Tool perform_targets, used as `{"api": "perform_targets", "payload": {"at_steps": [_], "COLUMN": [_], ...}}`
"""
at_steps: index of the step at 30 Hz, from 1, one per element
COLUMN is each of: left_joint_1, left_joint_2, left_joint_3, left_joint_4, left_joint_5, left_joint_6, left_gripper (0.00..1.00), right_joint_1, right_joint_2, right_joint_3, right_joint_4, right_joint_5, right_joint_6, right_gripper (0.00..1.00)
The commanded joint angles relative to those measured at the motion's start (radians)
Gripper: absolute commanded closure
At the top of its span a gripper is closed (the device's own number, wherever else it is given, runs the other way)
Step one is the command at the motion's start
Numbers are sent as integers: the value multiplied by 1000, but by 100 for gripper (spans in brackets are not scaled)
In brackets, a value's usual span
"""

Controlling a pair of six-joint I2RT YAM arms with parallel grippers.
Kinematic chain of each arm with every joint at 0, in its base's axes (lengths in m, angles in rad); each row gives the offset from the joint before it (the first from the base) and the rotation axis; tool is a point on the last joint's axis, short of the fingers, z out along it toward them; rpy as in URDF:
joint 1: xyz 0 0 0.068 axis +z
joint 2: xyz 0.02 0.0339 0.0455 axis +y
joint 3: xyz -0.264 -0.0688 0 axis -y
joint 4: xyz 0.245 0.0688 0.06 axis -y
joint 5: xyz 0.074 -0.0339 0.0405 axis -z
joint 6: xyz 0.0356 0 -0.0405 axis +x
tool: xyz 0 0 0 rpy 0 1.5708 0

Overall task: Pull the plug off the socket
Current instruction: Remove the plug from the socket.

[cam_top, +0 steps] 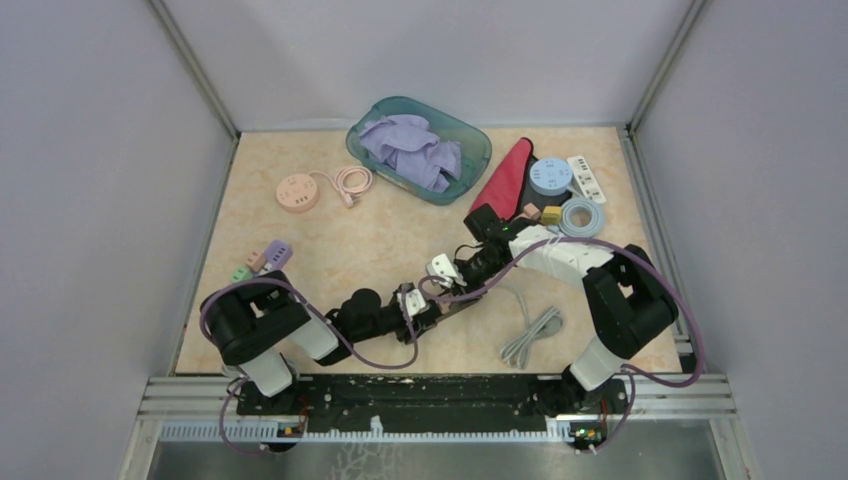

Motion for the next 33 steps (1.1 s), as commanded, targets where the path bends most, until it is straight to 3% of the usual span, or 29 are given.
{"api": "perform_targets", "payload": {"at_steps": [1,8,11,17,22,27,33], "left_joint_1": [4,4,5,5,6,18,28], "left_joint_2": [28,37,39,54,47,27,16], "left_joint_3": [24,30,49,69,64,39,41], "left_joint_4": [57,36,-4,-22,-38,-46,-79], "left_joint_5": [30,46,65,84,86,79,78], "left_joint_6": [-9,-19,-26,-48,-59,-78,-93], "left_gripper": [43,89,98,100,100,100,100], "right_joint_1": [-2,-2,0,37,15,-60,-59], "right_joint_2": [-7,-5,-9,-33,-8,7,20], "right_joint_3": [51,35,17,-27,6,16,4], "right_joint_4": [-15,17,58,241,227,50,-105], "right_joint_5": [-73,-144,-223,-192,-147,-138,-169], "right_joint_6": [-23,10,43,223,251,16,-221], "right_gripper": [100,100,100,100,100,100,100]}}
